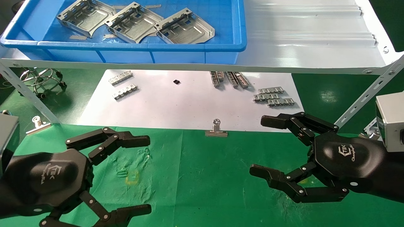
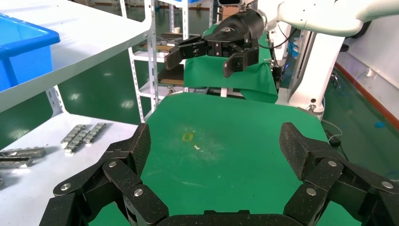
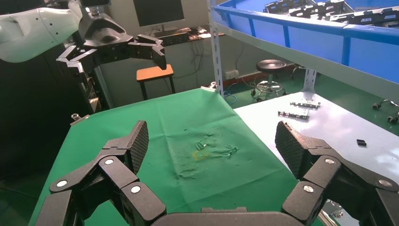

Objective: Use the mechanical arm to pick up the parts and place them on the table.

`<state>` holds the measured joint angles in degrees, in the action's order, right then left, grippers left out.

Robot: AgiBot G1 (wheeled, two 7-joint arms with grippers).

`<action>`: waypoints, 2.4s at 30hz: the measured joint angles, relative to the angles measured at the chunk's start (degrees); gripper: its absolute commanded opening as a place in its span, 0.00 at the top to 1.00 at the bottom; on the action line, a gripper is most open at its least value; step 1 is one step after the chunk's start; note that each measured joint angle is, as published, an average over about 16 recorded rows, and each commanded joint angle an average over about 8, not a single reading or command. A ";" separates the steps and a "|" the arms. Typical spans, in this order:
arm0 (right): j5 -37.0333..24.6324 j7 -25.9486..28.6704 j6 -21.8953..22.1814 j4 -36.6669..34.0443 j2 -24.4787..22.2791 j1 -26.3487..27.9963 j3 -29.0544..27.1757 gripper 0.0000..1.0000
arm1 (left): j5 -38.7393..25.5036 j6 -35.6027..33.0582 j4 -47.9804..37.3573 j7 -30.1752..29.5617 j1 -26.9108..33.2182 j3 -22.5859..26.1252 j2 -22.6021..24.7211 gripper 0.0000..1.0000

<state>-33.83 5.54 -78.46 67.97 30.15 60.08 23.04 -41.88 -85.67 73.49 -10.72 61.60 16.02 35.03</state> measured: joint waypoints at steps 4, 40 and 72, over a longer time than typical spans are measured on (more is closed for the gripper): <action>0.00 0.00 0.00 0.00 0.00 0.00 0.00 0.00 | 0.00 0.00 0.00 0.00 0.00 0.00 0.00 0.00; 0.00 0.00 0.00 0.00 0.00 0.00 0.00 1.00 | -2.47 7.09 -3.17 0.18 1.69 -0.24 2.63 0.00; 0.00 0.00 0.00 0.00 0.00 0.00 0.00 1.00 | -25.88 24.80 -39.89 -2.94 38.72 10.64 20.89 0.00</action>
<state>-33.83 5.54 -78.46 67.97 30.15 60.08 23.04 -67.76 -60.87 33.60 -13.66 100.33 26.66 55.92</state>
